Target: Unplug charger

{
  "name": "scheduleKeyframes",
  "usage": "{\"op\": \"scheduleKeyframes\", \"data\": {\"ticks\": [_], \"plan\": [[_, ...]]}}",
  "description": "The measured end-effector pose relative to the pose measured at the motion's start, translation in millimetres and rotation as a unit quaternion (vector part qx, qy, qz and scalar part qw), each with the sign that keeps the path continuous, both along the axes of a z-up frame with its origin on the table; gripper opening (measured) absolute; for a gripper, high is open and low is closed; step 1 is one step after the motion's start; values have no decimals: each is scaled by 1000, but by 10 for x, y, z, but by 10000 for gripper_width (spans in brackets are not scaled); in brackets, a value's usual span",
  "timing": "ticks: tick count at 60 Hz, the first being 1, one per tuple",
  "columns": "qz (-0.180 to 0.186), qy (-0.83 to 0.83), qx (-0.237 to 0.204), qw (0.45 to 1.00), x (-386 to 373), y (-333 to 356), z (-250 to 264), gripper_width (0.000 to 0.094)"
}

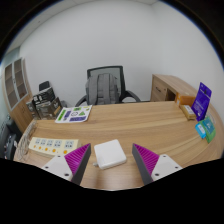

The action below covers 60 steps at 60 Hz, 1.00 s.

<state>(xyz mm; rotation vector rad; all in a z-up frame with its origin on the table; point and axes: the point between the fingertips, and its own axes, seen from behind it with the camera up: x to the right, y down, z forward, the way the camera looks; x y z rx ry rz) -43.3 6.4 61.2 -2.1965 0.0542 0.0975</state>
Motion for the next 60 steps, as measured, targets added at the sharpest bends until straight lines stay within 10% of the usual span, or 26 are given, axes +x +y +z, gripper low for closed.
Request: {"op": "scheduleKeyframes", "data": {"ticks": [27,60], "plan": [[2,-108,30,994,-329,-1905,1290,860],[-13,-105,48,993,-685,-3042,1694,857]]}}
